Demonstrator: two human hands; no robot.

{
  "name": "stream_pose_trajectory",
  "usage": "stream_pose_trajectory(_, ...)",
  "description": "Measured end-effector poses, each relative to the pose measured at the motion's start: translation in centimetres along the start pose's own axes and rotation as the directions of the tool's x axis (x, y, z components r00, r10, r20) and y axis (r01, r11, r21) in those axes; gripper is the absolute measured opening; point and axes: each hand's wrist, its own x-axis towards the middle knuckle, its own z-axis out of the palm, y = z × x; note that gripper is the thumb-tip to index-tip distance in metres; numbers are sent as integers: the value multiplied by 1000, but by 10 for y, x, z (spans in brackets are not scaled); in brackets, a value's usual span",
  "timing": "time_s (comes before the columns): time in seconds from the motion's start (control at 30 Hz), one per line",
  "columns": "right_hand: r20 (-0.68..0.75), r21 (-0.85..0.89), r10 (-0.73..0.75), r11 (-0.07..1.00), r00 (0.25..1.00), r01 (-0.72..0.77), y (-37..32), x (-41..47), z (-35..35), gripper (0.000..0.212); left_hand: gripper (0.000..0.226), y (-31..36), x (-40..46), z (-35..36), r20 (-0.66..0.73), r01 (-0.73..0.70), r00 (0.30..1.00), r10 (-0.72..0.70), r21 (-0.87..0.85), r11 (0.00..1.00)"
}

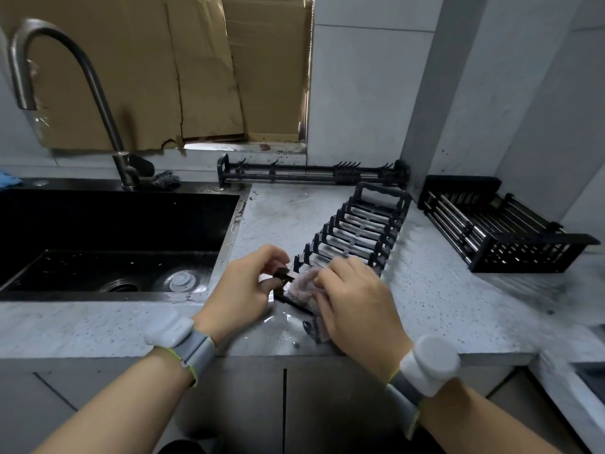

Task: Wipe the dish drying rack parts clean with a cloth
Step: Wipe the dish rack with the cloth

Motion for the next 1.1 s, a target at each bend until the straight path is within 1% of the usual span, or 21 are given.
stream_pose_trajectory(0.13, -52, 114, 70, 991, 996, -64, 17, -29, -7, 6, 43, 2, 0, 0, 0, 33, 999, -33, -4, 999)
stream_pose_trajectory(0.23, -38, 202, 137, 971, 990, -127, 23, -43, -13, 14, 43, 4, -1, -1, -1, 55, 998, -55, -19, 998)
stream_pose_trajectory(0.3, 25, 254, 183, 950, 983, -184, 27, -50, -21, 23, 43, 4, -1, -1, -11, 66, 998, -66, -42, 997)
stream_pose_trajectory(0.37, 127, 214, 227, 944, 966, -250, 35, -54, -30, 30, 42, 6, -2, -1, -16, 70, 997, -71, -55, 996)
stream_pose_trajectory(0.43, 188, 154, 276, 939, 943, -306, 44, -53, -40, 24, 42, 7, -2, -1, -11, 84, 996, -85, -66, 994)
stream_pose_trajectory(0.47, 188, 159, 298, 931, 936, -328, 46, -49, -45, 19, 43, 8, -2, -2, -8, 93, 996, -94, -78, 993)
stream_pose_trajectory(0.53, 115, 227, 314, 915, 942, -333, 41, -32, -55, 16, 44, 9, -2, -2, -2, 102, 995, -103, -95, 990)
stream_pose_trajectory(0.6, 30, 307, 300, 905, 953, -294, 23, -5, -59, 13, 43, 11, -3, -1, -1, 102, 995, -103, -97, 990)
stream_pose_trajectory(0.67, 21, 314, 253, 917, 967, -246, 2, 22, -48, 13, 42, 12, -5, -1, -19, 96, 995, -99, -104, 990)
stream_pose_trajectory(0.77, 109, 210, 123, 967, 986, -143, -16, 46, -4, 17, 42, 11, -11, -4, -79, 114, 990, -121, -84, 990)
stream_pose_trajectory(0.87, 243, 47, 18, 998, 970, -30, -25, 55, 31, 23, 51, 4, -18, -12, -120, 169, 977, -177, -78, 983)
stream_pose_trajectory(1.0, 344, -89, -112, 985, 932, 151, -34, 65, 38, 22, 51, -1, -23, -18, -131, 175, 975, -181, -61, 983)
stream_pose_trajectory(1.1, 369, -124, -135, 973, 920, 192, -38, 66, 39, 23, 50, -3, -23, -18, -116, 184, 975, -191, -69, 980)
